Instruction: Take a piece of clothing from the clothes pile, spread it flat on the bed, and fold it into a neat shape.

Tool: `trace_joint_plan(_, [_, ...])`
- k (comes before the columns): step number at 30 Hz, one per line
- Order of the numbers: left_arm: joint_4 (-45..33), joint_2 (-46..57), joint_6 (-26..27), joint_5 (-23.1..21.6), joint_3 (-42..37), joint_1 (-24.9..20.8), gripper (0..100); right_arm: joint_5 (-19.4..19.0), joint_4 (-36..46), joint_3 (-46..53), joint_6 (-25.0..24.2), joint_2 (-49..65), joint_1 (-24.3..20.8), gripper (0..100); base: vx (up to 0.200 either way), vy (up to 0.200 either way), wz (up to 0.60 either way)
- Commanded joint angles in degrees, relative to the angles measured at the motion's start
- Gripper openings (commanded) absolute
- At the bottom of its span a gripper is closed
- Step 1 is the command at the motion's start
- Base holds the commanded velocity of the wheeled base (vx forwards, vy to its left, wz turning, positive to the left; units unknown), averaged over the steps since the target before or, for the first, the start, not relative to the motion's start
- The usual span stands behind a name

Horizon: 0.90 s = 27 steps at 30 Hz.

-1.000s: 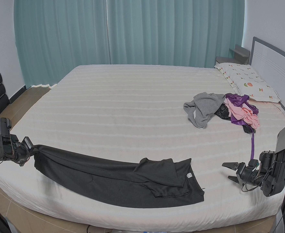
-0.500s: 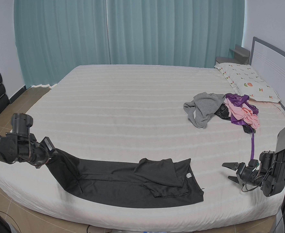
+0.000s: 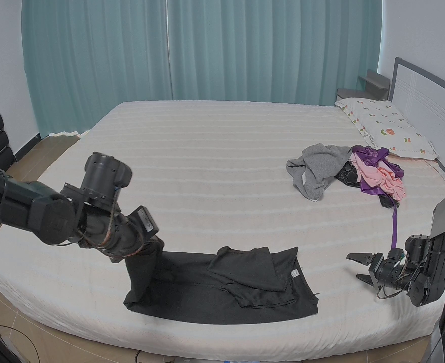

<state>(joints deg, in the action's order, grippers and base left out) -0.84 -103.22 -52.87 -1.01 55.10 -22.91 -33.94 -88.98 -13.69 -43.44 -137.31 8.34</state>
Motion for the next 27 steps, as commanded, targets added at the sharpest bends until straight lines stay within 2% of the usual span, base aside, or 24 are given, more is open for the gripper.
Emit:
trace_joint_plan(1, [-3.6, -6.6, -3.2, 0.6, 9.9, -7.3, 0, 0.0, -1.0, -0.1, 0.0, -0.1, 0.0, 100, 0.0, 0.0, 0.0])
trace_joint_plan(5, [-7.3, -9.8, -5.2, 0.5, 15.7, -10.4, 0, 0.0, -1.0, -0.2, 0.0, -0.1, 0.0, 100, 0.0, 0.0, 0.0])
trace_joint_plan(7, [-11.8, -12.7, -5.9, 0.3, 21.2, -13.6, 0, 0.0, -1.0, -0.3, 0.0, -0.1, 0.0, 100, 0.0, 0.0, 0.0])
trace_joint_plan(10, [-13.7, -15.6, -7.0, 0.3, 25.6, -16.6, 0, 0.0, -1.0, -0.3, 0.0, -0.1, 0.0, 100, 0.0, 0.0, 0.0])
trace_joint_plan(16, [-13.5, -16.1, -6.7, -3.8, 26.2, -17.0, 0, 0.0, -1.0, -0.2, 0.0, -0.1, -0.1, 100, 0.0, 0.0, 0.0])
trace_joint_plan(21, [-13.0, -14.7, -6.8, -12.9, 26.5, -17.3, 0, 0.0, -1.0, -0.2, 0.0, -0.1, -0.1, 100, 0.0, 0.0, 0.0])
trace_joint_plan(27, [-7.5, -15.0, -6.8, -13.8, 26.7, -17.9, 0, 0.0, -1.0, -0.2, 0.0, -0.1, -0.1, 100, 0.0, 0.0, 0.0])
